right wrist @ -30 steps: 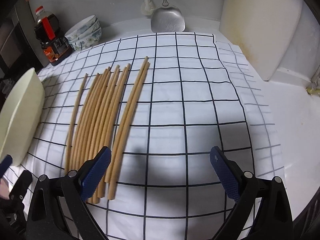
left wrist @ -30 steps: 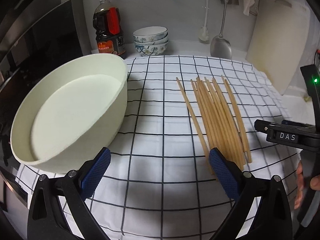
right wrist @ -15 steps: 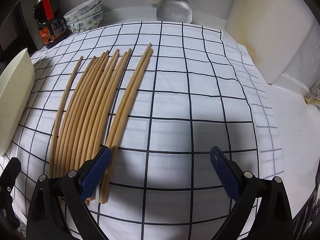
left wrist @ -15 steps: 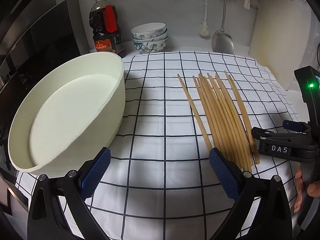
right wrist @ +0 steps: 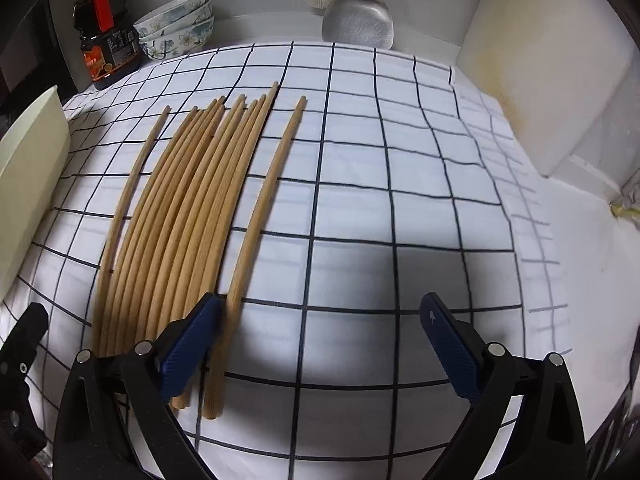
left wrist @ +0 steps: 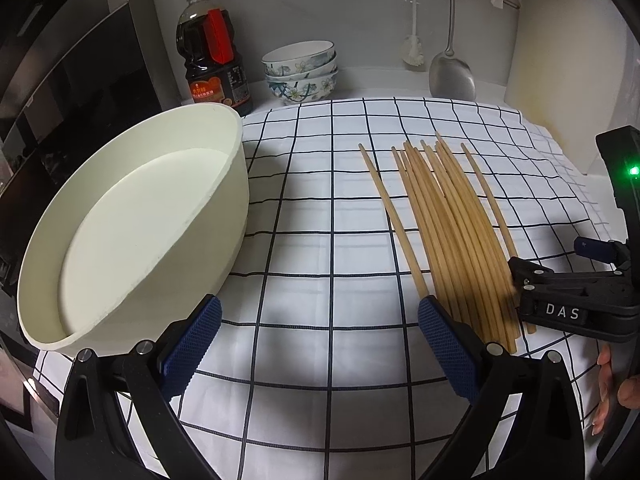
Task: Organize utensils
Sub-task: 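Move the left tool over the chopstick row while the right tool approaches beside it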
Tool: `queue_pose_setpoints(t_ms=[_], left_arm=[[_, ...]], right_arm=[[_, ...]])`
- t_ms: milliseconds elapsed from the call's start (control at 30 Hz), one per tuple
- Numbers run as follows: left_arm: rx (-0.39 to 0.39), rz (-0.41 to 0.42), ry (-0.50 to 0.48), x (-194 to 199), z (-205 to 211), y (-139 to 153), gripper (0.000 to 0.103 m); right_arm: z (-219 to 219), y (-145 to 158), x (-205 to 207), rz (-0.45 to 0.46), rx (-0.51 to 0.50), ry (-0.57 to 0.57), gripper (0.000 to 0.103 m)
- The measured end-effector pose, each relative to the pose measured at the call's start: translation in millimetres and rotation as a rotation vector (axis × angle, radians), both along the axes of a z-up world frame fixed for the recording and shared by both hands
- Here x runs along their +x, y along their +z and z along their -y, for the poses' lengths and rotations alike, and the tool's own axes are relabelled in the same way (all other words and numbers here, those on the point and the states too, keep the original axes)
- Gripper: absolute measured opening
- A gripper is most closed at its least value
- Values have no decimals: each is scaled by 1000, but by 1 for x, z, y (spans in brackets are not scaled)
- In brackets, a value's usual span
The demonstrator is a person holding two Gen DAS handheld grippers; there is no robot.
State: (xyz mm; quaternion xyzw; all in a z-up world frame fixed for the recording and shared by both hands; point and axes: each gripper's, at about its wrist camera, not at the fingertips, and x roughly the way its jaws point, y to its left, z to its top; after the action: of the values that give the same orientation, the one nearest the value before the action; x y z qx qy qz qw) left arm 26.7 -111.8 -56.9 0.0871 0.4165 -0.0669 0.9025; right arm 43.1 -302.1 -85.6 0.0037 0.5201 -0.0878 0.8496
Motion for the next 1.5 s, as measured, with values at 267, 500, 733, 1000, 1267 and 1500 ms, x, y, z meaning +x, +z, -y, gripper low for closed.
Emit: queue_pose_setpoints(t_ms=[267,500,733,1000,1267,1500], left_arm=[[35,-22,9,11,12,-8,97],[43,-74,46,29,15,-17,97],[1,-118,62,41,15,-20,97],[-41,-149,64,50,18,-18,97],[14,-131,71,54,25,-23,98],[32,-117,85,60,27,-21,98]], right_arm=[[29,-1,0,1,48,-58,95],[34,-4,0,-2,84,-57,95],[34,-4,0,-2,90,-56,95],[35,-4,-1,-2,91,-57,95],[34,-4,0,1,88,-59,95],[34,-4,1,10,83,-63,95]])
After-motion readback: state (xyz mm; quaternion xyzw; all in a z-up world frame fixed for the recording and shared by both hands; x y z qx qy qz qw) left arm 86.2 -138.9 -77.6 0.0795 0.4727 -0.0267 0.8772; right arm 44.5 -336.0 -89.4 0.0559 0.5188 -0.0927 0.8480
